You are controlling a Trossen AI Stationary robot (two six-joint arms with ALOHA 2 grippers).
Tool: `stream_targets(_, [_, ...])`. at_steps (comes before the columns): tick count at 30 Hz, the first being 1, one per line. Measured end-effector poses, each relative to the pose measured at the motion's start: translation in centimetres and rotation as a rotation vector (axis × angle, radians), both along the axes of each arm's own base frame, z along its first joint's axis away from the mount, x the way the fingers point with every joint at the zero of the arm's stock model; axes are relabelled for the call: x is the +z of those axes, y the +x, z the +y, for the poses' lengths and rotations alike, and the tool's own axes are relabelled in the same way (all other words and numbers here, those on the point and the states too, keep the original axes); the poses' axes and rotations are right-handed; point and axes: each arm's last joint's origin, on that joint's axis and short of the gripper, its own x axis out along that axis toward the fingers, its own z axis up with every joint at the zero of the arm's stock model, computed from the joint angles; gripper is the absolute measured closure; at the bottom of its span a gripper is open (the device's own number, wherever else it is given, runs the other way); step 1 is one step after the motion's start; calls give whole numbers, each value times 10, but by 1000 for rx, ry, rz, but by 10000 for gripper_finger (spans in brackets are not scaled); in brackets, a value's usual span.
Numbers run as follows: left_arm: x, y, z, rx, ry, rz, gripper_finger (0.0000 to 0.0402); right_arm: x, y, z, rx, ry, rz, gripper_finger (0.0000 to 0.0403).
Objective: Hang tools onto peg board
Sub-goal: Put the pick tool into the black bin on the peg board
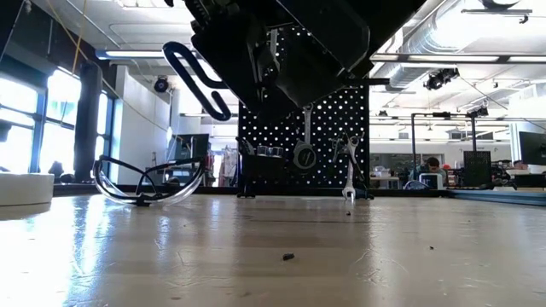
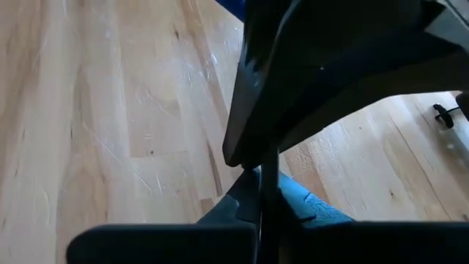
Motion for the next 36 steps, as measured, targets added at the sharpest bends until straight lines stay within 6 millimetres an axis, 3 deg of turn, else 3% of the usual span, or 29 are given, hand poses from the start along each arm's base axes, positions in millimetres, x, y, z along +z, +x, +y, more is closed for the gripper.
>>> stream_targets(4, [1, 1, -1, -9, 7, -24, 371, 0, -2, 0, -7, -9, 14, 403])
stream_targets(9, [9, -2, -2, -46, 20, -57, 306, -1, -9, 4, -42, -9, 14, 403])
stream_targets(14, [28, -9, 0, -65, 27, -121, 250, 2, -15, 6, -70, -5, 22, 403])
stream_targets(20, [61, -25, 3, -69, 66, -222, 235, 9, -23, 12, -68, 9, 16, 402])
stream_targets(29, [128, -79, 20, 19, 230, -376, 234, 22, -41, 18, -92, 0, 16, 402])
stream_targets(36, [174, -130, 32, 64, 245, -519, 234, 52, -53, 12, -86, -16, -20, 403])
